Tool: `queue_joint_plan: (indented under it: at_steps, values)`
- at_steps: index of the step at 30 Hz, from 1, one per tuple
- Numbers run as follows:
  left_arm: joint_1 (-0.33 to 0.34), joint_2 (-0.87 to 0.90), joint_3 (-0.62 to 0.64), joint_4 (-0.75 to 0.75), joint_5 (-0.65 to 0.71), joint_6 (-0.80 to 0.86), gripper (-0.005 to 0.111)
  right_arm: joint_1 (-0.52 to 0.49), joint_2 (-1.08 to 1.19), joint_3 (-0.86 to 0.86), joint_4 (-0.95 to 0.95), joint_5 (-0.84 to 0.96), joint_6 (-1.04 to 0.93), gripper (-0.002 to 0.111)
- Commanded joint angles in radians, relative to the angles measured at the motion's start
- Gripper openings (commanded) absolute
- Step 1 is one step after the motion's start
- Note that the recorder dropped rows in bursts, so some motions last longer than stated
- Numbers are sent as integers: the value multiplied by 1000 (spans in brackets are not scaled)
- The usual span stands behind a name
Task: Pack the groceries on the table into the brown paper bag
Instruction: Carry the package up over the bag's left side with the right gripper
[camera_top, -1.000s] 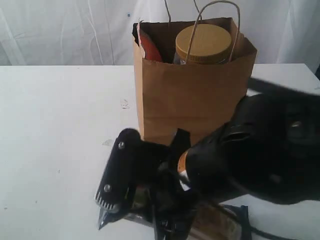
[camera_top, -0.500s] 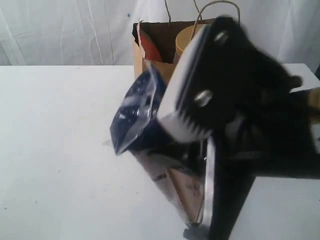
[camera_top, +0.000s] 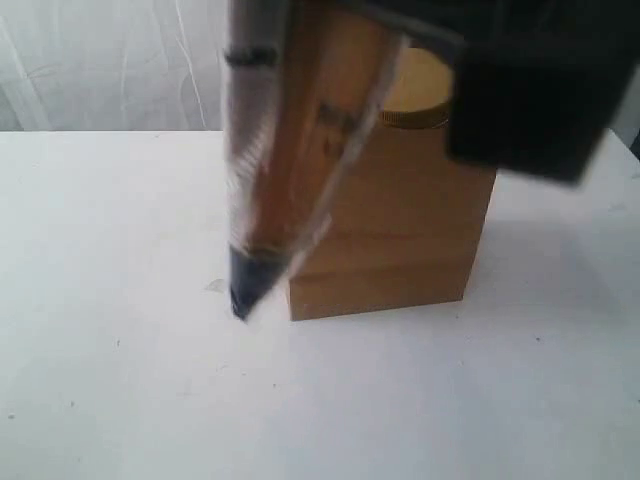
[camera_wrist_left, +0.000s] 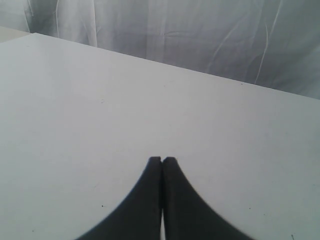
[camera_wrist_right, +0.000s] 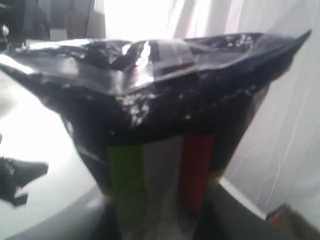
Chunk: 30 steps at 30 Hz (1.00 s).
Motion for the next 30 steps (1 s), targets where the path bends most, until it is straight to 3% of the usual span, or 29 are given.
queue_joint_plan:
  at_steps: [1, 4, 7, 13, 30]
  values:
    - [-7, -5, 2, 9, -6, 2, 0, -46, 123, -97, -73, -402, -95, 0]
    - [-7, -5, 2, 9, -6, 2, 0, -122, 231, -140, -38, -507, -228, 0]
    - [-7, -5, 2, 9, -6, 2, 0, -216, 336, -194, 118, -594, -433, 0]
    - [-7, -5, 2, 9, -6, 2, 0, -288, 359, -202, 313, -634, -663, 0]
    - [-7, -5, 2, 9, -6, 2, 0, -328, 379, -200, 321, -698, -667, 0]
